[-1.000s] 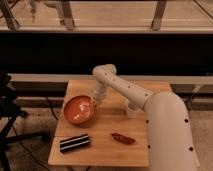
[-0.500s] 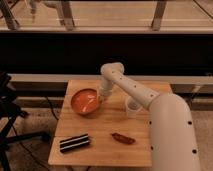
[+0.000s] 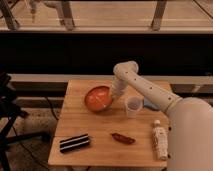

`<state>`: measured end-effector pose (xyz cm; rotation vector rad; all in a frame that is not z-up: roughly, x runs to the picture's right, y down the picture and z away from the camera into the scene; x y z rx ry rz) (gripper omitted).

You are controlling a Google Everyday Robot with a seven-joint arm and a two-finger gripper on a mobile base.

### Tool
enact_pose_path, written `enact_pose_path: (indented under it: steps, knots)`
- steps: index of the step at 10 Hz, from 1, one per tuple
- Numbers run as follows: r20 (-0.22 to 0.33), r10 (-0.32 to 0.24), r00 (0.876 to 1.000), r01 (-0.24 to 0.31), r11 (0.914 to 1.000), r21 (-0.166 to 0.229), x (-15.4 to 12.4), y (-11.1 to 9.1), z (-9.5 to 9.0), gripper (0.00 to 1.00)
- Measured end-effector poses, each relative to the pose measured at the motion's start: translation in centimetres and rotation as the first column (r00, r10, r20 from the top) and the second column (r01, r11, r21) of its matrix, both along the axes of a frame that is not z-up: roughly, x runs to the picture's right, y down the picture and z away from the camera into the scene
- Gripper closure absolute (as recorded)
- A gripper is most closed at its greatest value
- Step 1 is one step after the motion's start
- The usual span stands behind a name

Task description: Drag the ceramic bowl in a circle

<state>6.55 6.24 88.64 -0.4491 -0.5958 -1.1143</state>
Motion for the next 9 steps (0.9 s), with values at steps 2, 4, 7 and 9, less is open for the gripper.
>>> enact_pose_path:
  steps: [2,4,7,9]
  knots:
    - [0.027,-0.034,0.999,0.034,0.9994,0.003,1.2,1.3,-1.9,0.98]
    - [0.105,-0.095,0.99,0.095,0.9955,0.002,1.7,3.1,-4.1,0.98]
    - [0.224,-0.181,0.958,0.188,0.982,-0.011,1.3,5.0,-6.6,0.98]
    - [0.304,-0.25,0.919,0.264,0.9646,-0.004,-0.7,5.7,-7.3,0.98]
